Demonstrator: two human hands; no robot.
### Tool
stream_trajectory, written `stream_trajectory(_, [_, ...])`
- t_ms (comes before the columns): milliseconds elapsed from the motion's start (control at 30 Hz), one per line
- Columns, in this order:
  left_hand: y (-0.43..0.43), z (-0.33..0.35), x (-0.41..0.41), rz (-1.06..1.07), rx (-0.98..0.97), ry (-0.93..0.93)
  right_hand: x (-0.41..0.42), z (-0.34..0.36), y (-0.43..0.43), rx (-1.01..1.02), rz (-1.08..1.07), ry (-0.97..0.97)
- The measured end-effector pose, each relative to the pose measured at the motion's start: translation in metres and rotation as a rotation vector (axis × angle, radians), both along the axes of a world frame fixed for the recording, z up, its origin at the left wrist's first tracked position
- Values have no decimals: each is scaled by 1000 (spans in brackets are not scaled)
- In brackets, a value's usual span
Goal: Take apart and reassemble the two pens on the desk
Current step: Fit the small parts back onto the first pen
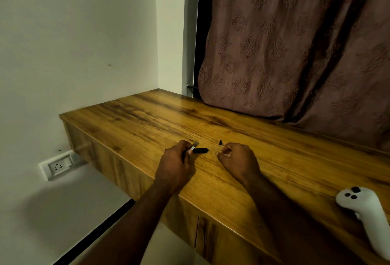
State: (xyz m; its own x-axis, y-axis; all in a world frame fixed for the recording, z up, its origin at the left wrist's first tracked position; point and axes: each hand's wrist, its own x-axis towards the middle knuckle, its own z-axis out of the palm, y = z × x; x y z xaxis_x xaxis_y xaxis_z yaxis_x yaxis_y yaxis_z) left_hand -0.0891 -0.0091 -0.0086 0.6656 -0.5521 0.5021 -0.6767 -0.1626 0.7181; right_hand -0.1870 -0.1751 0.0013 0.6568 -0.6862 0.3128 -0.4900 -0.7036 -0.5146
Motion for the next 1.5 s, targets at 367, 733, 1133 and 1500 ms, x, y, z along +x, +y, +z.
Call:
stream_trajectory(367, [-2, -3, 2, 14, 14, -34, 4, 4, 15, 193, 143, -154])
stream_trajectory(733, [-8, -10, 8, -57, -2, -24, 12, 11, 37, 680, 348, -561])
stream_trajectory(1133, [-8, -12, 9, -51, -13, -36, 11, 10, 36, 623, 361, -507])
stream_trajectory(1500, [-7, -10, 9, -16, -15, 4, 11, 10, 36, 590, 350, -478])
